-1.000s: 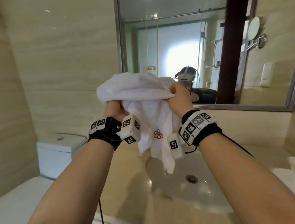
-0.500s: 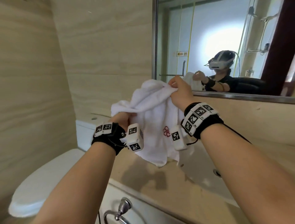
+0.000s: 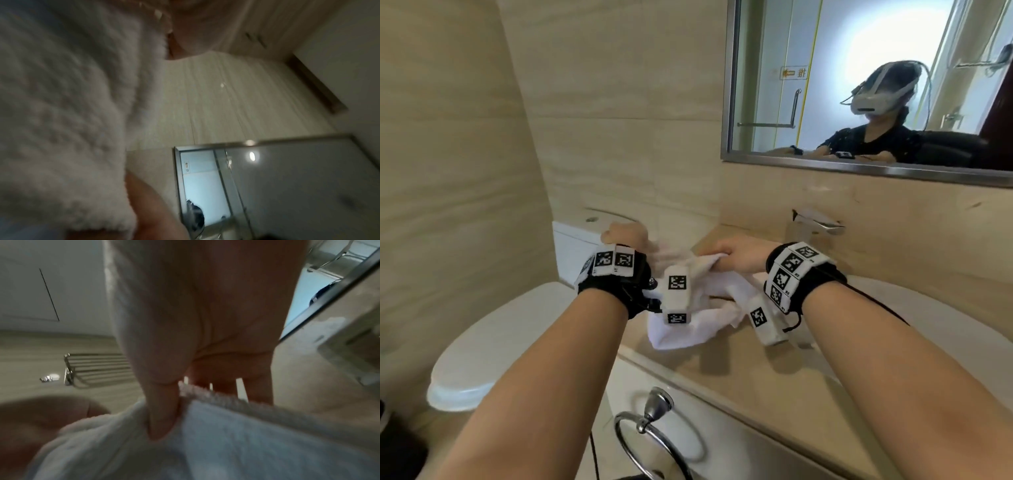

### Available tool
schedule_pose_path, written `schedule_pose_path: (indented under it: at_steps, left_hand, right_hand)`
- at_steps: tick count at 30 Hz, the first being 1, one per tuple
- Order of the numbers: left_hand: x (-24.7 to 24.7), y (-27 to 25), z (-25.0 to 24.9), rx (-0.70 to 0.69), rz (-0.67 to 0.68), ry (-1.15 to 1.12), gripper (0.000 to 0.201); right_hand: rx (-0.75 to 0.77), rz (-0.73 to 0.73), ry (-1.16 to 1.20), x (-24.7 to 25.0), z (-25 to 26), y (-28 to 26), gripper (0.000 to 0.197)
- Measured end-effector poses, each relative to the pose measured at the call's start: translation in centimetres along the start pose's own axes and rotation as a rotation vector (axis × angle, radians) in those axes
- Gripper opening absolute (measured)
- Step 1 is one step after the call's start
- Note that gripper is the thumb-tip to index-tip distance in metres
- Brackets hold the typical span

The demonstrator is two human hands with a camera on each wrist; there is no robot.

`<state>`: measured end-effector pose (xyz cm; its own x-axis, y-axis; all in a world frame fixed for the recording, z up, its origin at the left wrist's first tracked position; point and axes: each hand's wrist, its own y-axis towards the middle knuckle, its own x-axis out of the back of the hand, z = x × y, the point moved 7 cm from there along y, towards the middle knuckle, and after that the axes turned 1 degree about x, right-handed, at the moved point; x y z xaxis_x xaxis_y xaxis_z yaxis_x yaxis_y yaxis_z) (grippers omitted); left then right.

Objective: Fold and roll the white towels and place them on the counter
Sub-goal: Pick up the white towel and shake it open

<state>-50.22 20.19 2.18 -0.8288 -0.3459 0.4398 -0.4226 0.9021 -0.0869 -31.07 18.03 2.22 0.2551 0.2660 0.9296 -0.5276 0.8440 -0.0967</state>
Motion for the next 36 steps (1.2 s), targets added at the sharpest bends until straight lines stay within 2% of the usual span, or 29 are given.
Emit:
schedule_pose_path:
  at_steps: [2, 4, 6, 9, 13, 14, 16, 19, 21, 22, 24, 27, 29, 31, 32, 36]
  left_hand:
    - [-1.2, -1.0, -1.6, -0.130, 0.028, -0.025, 0.046]
    - [-3.6, -2.5, -2.8, -0.242, 0.178, 0.043, 0.044]
    - [-6.2, -5.2, -3.0, -0.317, 0.379, 0.270, 0.039]
    - [-8.6, -7.4, -0.2, -0.274, 0.562, 0.656, 0.047]
    - [-9.6, -8.2, 2.1, -0.426, 0.498, 0.900, 0.066]
    - [-9.9, -8.3, 2.2, -0.476, 0.491, 0.957, 0.067]
    - [-10.1, -8.4, 1.9, -0.522, 0.467, 0.990, 0.057]
    - [-10.4, -8.2, 1.7, -0.475, 0.476, 0.856, 0.041]
    - [-10.3, -7.6, 1.6, -0.448, 0.444, 0.761, 0.038]
    - [-10.2, -7.2, 1.5, -0.428, 0.431, 0.693, 0.036]
    - [-9.5, -6.6, 0.9, -0.390, 0.396, 0.505, 0.034]
    - [-8.4, -5.4, 0.7, -0.269, 0.370, 0.074, 0.029]
    - [-8.2, -5.3, 0.5, -0.184, 0.380, -0.179, 0.034]
    - [-8.3, -5.5, 0.1, -0.147, 0.407, -0.330, 0.032]
    - [-8.3, -5.6, -0.2, -0.133, 0.420, -0.401, 0.029]
    - [-8.4, -5.0, -1.1, -0.033, 0.481, -0.628, 0.033]
  right_hand:
    - [-0.063, 0.132, -0.005, -2.7, -0.5, -0.3, 0.035]
    - [-0.063, 0.177, 0.035, -4.1, -0.7, -0.5, 0.034]
    - [-0.076, 0.220, 0.061, -4.7, -1.1, -0.9, 0.038]
    - [-0.236, 0.226, 0.156, -4.7, -3.2, -1.8, 0.054]
    - [-0.465, 0.114, 0.152, -4.2, -7.6, -2.8, 0.055]
    - [-0.512, 0.092, 0.147, -4.3, -8.3, -3.1, 0.055]
    - [-0.584, 0.044, 0.099, -4.3, -9.5, -3.5, 0.053]
    - [-0.648, 0.031, -0.029, -4.4, -10.2, -4.3, 0.034]
    - [-0.719, 0.124, -0.088, -4.6, -10.3, -5.0, 0.020]
    - [-0.748, 0.148, -0.087, -4.6, -10.5, -5.1, 0.022]
    - [-0.795, 0.134, -0.035, -4.1, -10.9, -5.3, 0.040]
    - [-0.814, -0.009, 0.088, -3.4, -11.4, -5.1, 0.037]
    - [-0.840, -0.210, 0.175, -2.1, -11.8, -5.1, 0.038]
    - [-0.804, -0.393, 0.303, -0.6, -11.5, -4.8, 0.032]
    - [-0.780, -0.439, 0.418, -0.1, -11.1, -4.5, 0.030]
    - [-0.774, -0.417, 0.869, 0.9, -8.9, -4.4, 0.048]
